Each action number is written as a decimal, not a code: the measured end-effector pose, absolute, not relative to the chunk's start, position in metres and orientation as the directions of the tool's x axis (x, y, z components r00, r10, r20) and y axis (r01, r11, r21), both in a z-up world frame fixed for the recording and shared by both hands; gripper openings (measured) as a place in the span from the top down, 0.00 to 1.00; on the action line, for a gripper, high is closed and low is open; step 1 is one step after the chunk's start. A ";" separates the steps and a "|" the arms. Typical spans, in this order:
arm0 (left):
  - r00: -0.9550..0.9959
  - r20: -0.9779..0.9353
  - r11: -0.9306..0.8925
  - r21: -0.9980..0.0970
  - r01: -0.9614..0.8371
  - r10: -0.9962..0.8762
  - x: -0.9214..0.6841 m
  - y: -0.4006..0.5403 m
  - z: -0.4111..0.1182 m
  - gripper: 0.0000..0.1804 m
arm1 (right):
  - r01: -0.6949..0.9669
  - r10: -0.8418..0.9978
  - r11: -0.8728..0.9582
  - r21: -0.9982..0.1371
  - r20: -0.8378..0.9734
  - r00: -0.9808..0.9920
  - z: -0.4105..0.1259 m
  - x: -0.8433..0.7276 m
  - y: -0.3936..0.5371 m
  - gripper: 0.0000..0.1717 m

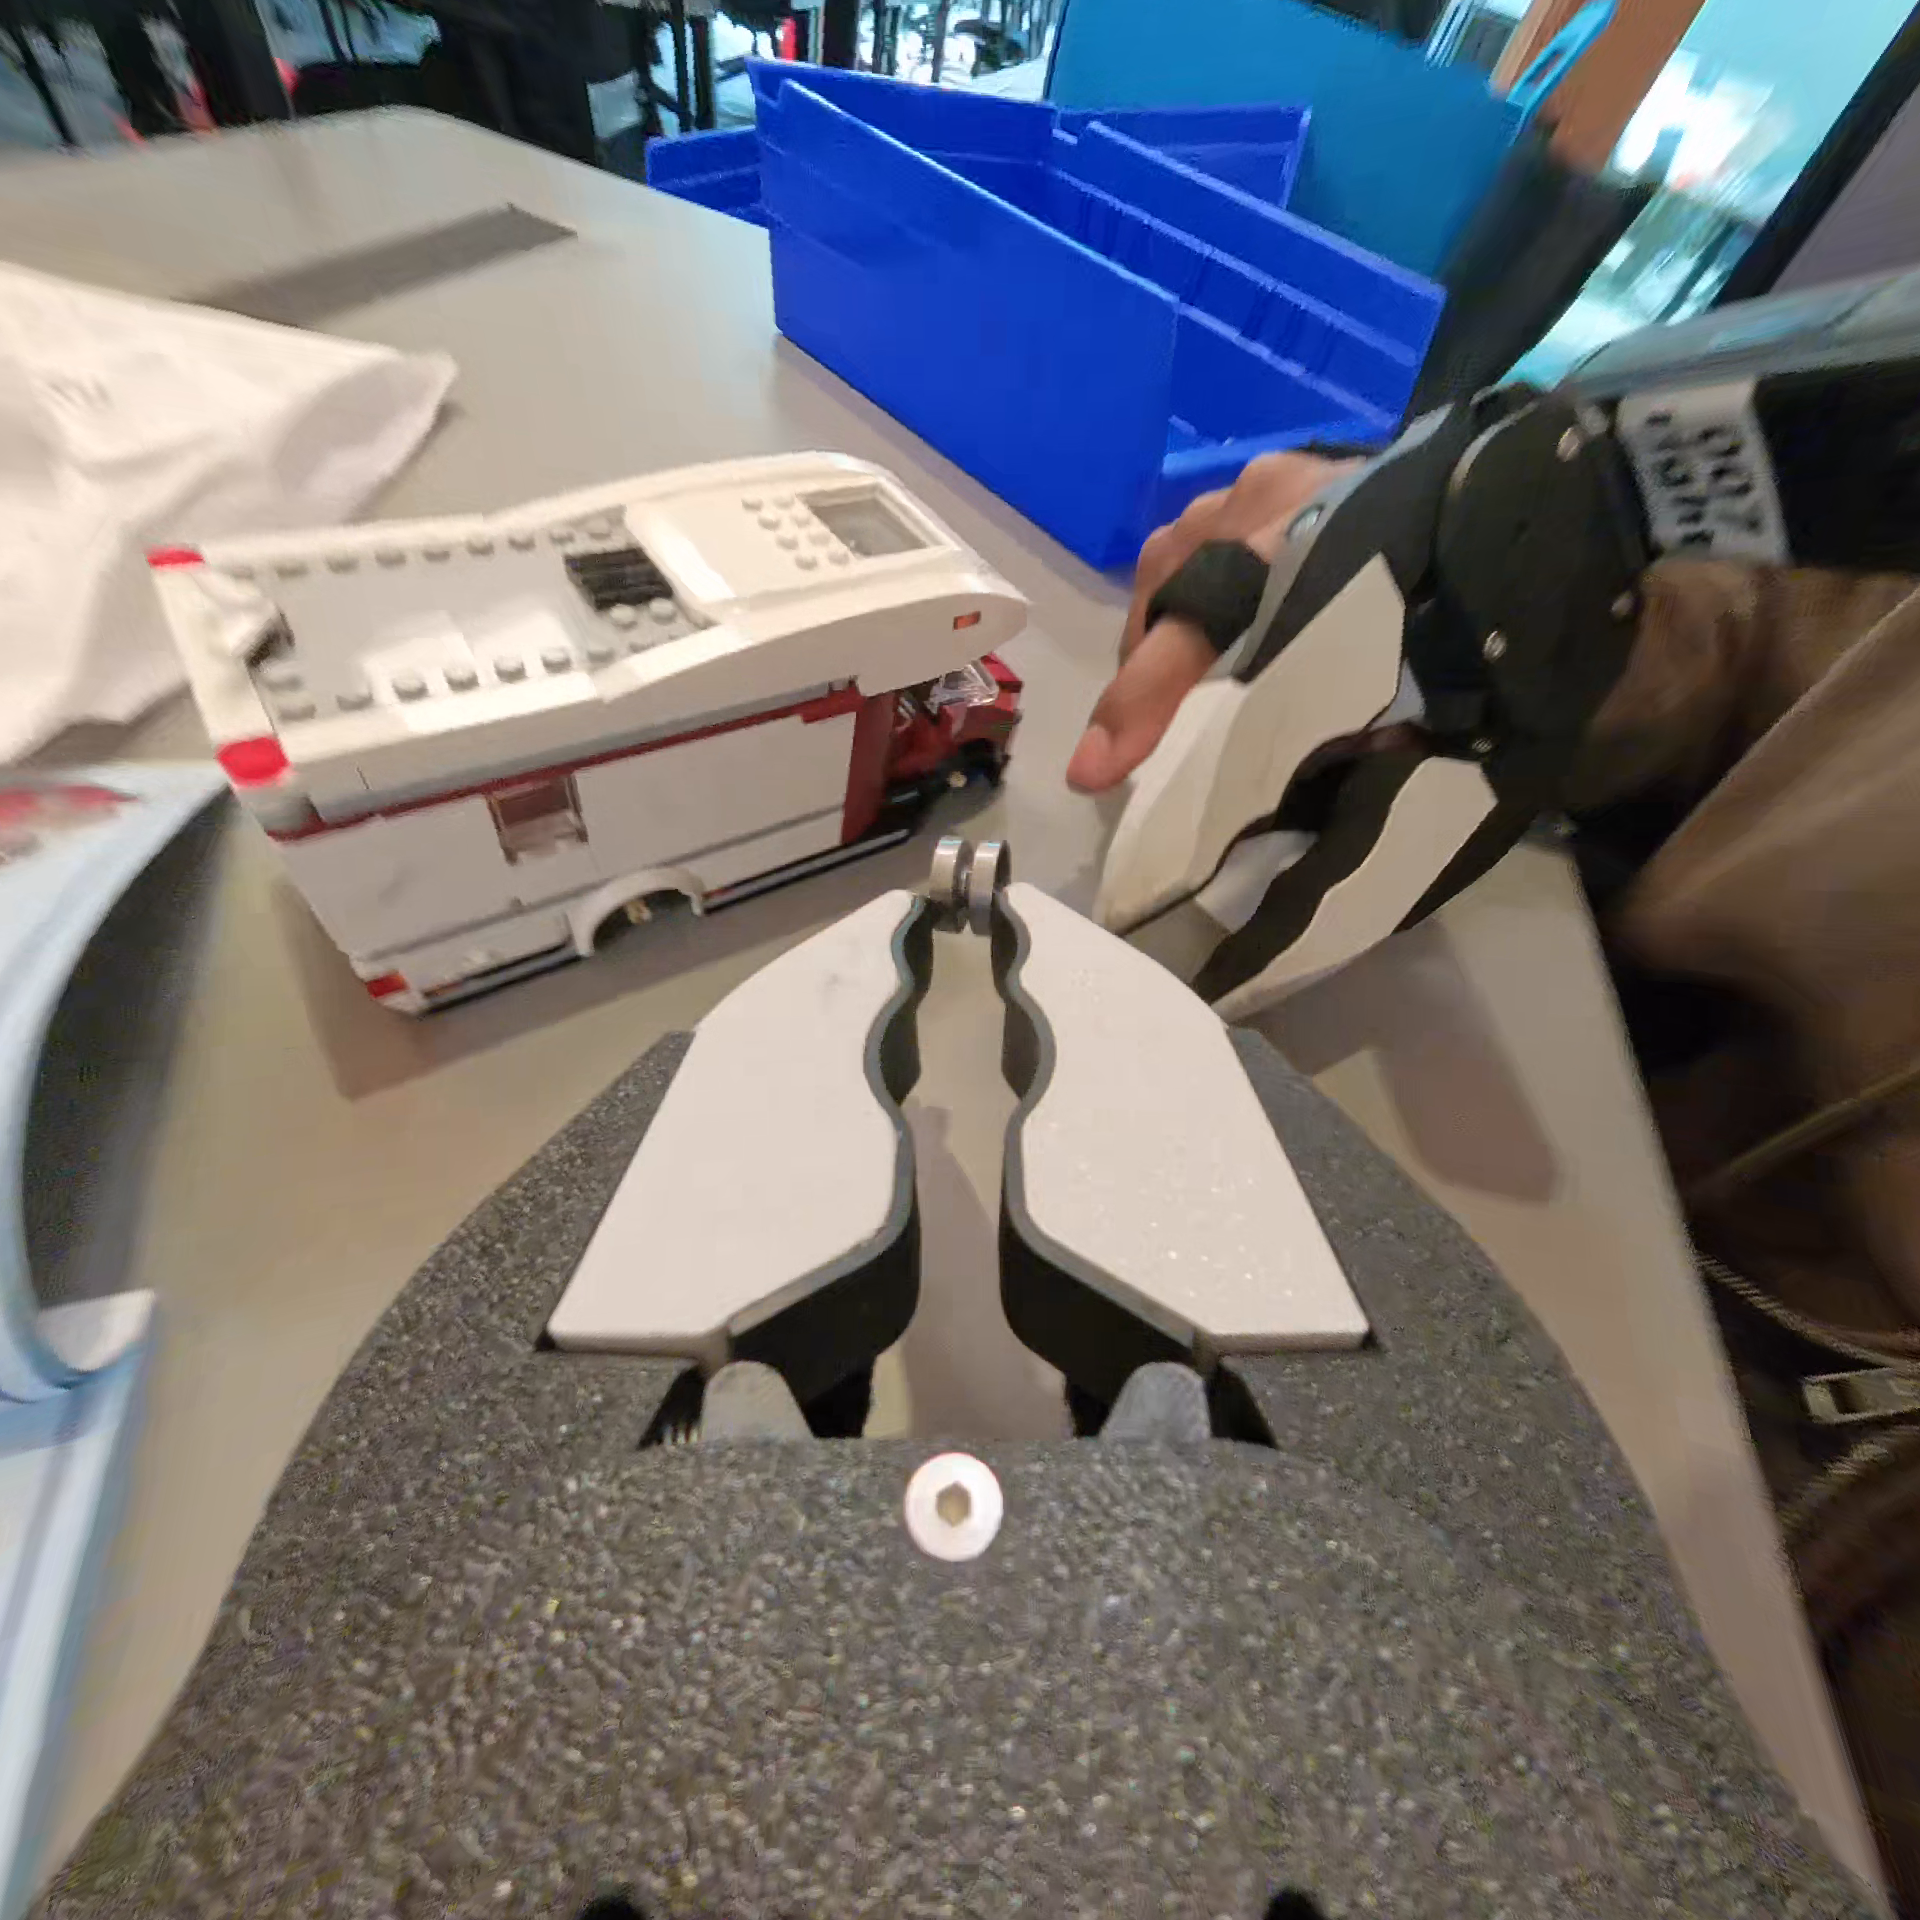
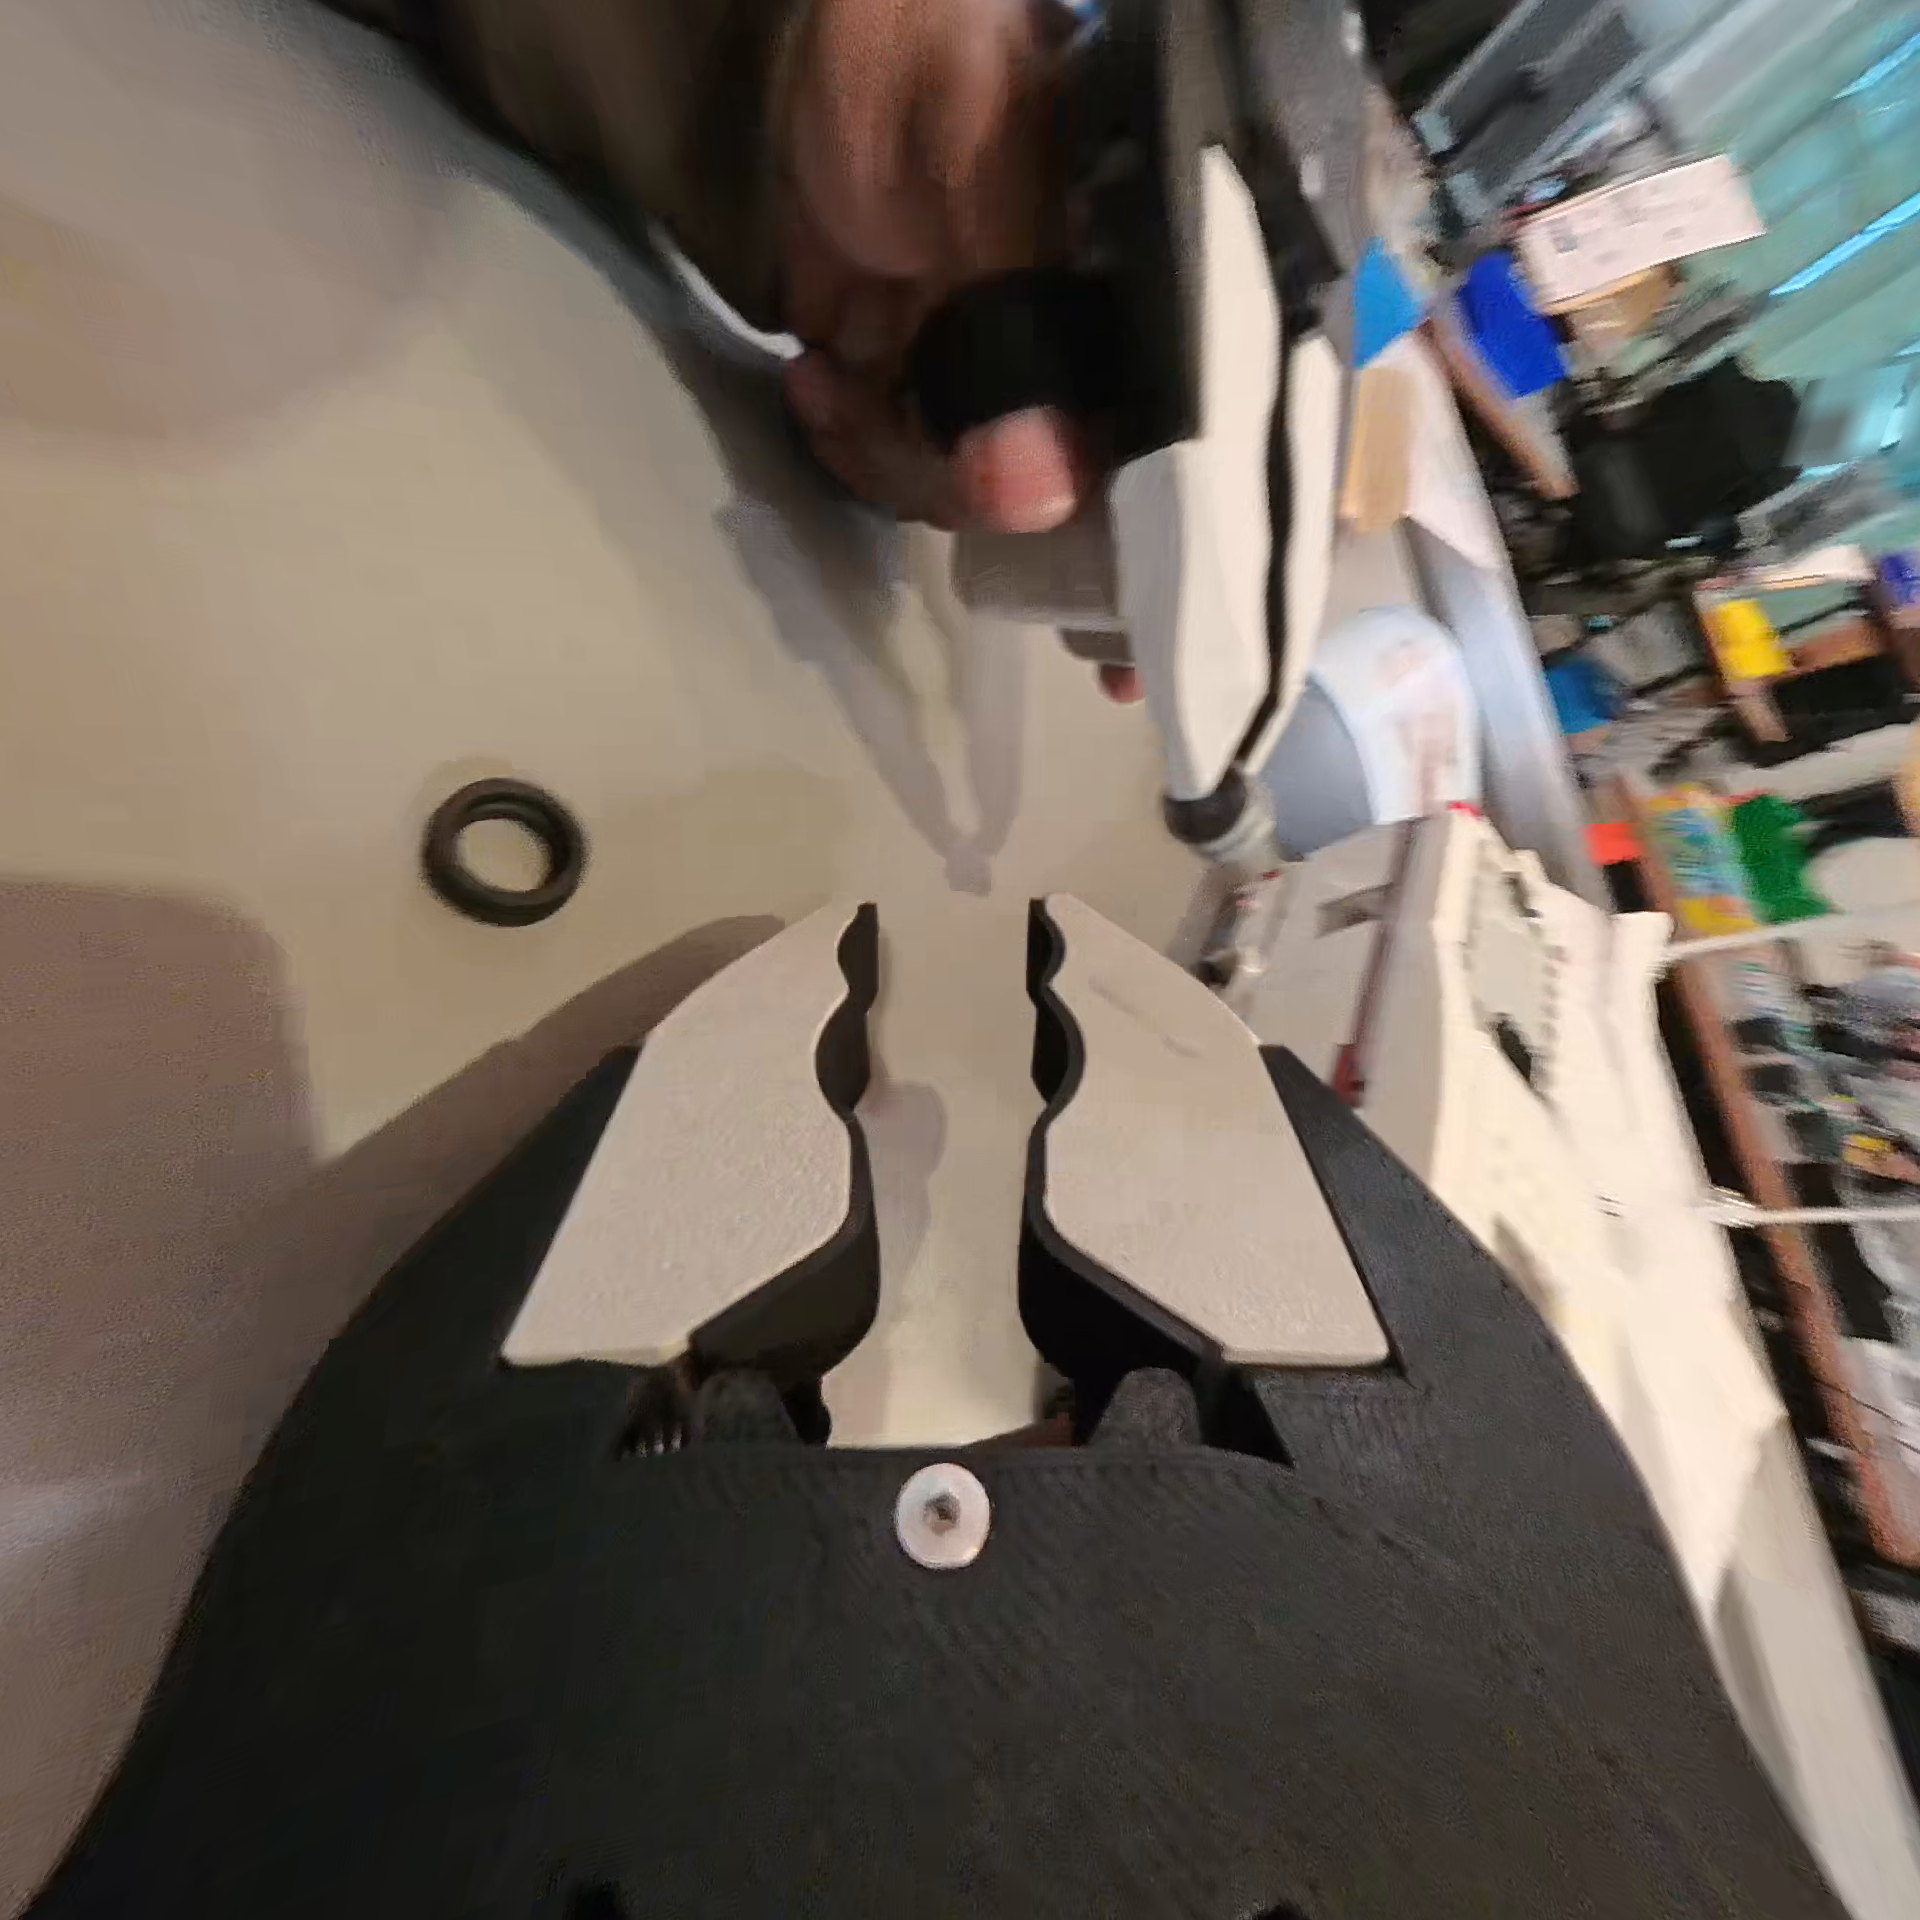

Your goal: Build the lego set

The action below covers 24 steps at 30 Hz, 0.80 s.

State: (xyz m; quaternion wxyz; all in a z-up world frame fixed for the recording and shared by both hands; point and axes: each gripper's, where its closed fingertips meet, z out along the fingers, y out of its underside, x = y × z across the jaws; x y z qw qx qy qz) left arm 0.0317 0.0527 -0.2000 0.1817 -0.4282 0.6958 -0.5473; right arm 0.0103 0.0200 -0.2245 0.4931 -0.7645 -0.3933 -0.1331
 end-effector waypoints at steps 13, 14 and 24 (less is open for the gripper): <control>-0.466 0.696 -0.337 -0.692 -0.639 -0.545 0.027 0.059 -0.199 0.94 | 0.608 0.767 -0.370 -0.702 0.139 0.627 -0.261 -0.032 -0.021 0.71; -0.463 0.704 -0.342 -0.685 -0.643 -0.538 0.026 0.059 -0.199 0.94 | 0.606 0.762 -0.376 -0.701 0.138 0.633 -0.261 -0.032 -0.019 0.71; -0.453 0.697 -0.333 -0.686 -0.647 -0.556 0.028 0.059 -0.203 0.94 | 0.605 0.772 -0.380 -0.700 0.121 0.625 -0.262 -0.039 -0.020 0.75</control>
